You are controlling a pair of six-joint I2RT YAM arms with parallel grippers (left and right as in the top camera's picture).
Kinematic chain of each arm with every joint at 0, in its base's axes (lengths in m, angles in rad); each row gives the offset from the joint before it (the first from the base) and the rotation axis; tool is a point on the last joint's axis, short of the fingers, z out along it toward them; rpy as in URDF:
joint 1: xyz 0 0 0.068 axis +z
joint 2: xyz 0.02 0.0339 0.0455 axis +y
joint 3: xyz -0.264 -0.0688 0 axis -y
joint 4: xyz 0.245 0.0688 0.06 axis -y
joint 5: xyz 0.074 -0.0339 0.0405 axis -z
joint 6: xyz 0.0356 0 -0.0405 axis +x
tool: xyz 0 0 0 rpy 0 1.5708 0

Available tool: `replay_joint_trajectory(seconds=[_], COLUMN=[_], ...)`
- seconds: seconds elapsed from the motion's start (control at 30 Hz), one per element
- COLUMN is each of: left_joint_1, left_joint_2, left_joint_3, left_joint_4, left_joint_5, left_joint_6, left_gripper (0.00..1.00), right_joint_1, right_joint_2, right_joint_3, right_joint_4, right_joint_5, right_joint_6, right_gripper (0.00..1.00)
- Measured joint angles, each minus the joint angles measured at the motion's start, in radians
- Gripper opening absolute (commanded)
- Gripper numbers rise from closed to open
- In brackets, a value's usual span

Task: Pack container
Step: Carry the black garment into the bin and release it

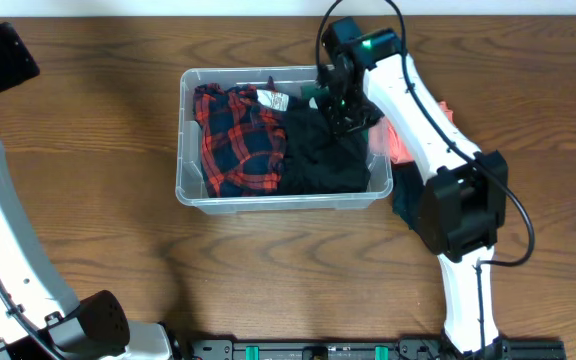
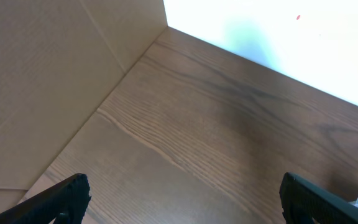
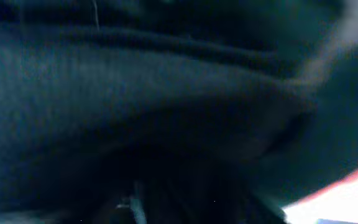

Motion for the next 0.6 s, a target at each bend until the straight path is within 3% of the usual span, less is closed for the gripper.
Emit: replay_joint_trajectory(seconds=[0.07, 0.17, 0.23, 0.37, 0.4, 0.47, 0.6], left_joint_1=[0.000, 0.000, 0.000, 0.000, 0.000, 0.000, 0.000], left_joint_2=[0.000, 0.000, 0.000, 0.000, 0.000, 0.000, 0.000], left_joint_3=[0.000, 0.000, 0.000, 0.000, 0.000, 0.000, 0.000], left_joint_4=[0.000, 0.000, 0.000, 0.000, 0.000, 0.000, 0.000], left_joint_5=[0.000, 0.000, 0.000, 0.000, 0.000, 0.000, 0.000], left_joint_6=[0.000, 0.000, 0.000, 0.000, 0.000, 0.000, 0.000], left_gripper=[0.98, 0.98, 0.98, 0.98, 0.98, 0.98, 0.98], right_joint_1=[0.000, 0.000, 0.000, 0.000, 0.001, 0.003, 0.024], right_joint_2=[-0.034, -0.097, -0.146, -0.203, -0.203, -0.199, -0.173], right_joint_3=[-0.001, -0.002, -0.002, 0.002, 0.001, -0.010, -0.089], right_joint_4=[0.017, 0.058, 0.084, 0.086, 0.083, 0.079, 0.101], right_joint_5=[0.019, 0.007, -0.025, -0.114, -0.127, -0.153, -0.176], right_joint_6=[-0.021, -0.043, -0.061, -0.097, -0.111, -0.130, -0.169], right_gripper=[0.67, 0.64, 0.54, 0.12, 0.06, 0.01, 0.01])
